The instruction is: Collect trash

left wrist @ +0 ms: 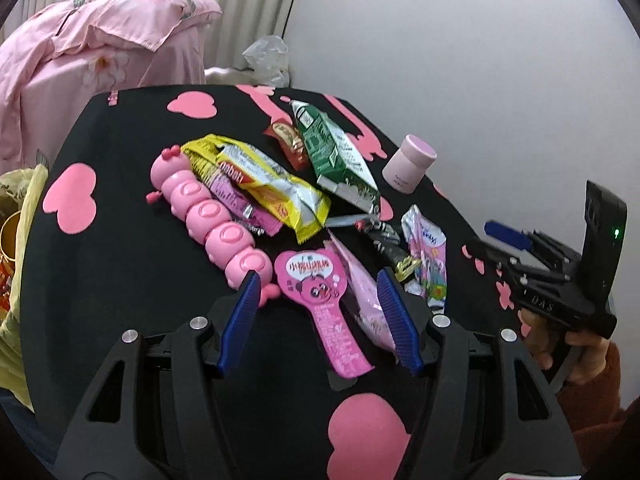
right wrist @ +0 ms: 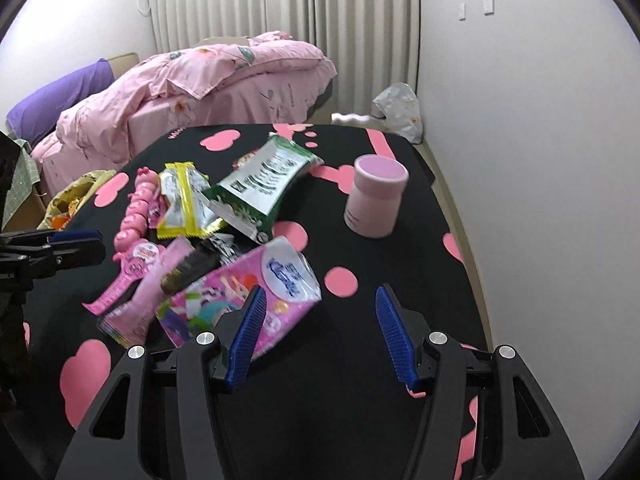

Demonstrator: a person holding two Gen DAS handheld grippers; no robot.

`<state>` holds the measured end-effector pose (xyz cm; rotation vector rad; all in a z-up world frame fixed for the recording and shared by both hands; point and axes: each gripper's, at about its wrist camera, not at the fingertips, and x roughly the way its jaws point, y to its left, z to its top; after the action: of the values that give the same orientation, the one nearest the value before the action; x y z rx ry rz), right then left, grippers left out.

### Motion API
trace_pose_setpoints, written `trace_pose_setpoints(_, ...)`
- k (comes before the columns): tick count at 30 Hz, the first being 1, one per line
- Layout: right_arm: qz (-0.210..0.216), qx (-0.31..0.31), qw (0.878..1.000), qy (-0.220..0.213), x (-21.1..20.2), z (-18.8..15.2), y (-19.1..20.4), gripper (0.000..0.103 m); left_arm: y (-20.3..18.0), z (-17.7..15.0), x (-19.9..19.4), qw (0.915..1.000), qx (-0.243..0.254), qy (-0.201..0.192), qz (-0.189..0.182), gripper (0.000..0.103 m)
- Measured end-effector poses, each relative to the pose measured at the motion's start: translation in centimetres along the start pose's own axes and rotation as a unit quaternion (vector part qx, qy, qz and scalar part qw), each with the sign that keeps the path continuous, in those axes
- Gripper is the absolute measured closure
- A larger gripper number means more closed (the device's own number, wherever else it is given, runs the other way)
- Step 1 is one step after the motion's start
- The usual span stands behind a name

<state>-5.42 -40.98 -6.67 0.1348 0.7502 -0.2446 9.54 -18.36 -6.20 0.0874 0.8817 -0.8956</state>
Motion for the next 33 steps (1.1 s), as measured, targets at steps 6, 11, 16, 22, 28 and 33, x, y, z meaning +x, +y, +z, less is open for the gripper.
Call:
trace_pose_setpoints(6, -0.010, 0.014, 1.000, -0.006, -0.5, -0.5, -0.7, 0.049, -1.6, 1.0, 2.1, 0.9989, 0.028, 0.035, -0.014, 0.046)
trace_pose_setpoints(11, -0.021, 0.029, 0.999, -0.012, -1.1, -0.7, -2.0, 0.049, -4.2, 0.5, 4.5, 0.9952, 0.067, 0.072, -0.002, 0.050)
trace_pose_setpoints(16, -0.005, 0.063, 0.998, -0.010, -1.5, -1.2, -3.3, 0.049, -6.5, -0.3, 6.5, 0.9833, 0.151, 0.090, 0.049, 0.081)
trace_pose_setpoints(22, 0.022, 0.066, 0.998, -0.006, -1.2, -1.4, -2.7, 0.049, -5.1, -1.5, 2.6, 0.9906, 0.120, 0.064, 0.013, 0.092)
trace_pose_setpoints(28, 0.062, 0.078, 0.995, 0.016, 0.5, -1.4, -1.3, 0.049, -0.4, -1.6, -2.4, 0.9980, 0.049, 0.033, 0.023, 0.092)
trace_pose_setpoints(33, 0.092, 0.051, 0.994, 0.016, 0.6, -0.9, 1.8, 0.049, 4.3, -2.1, -4.7, 0.9988, -0.010, 0.014, 0.047, 0.092)
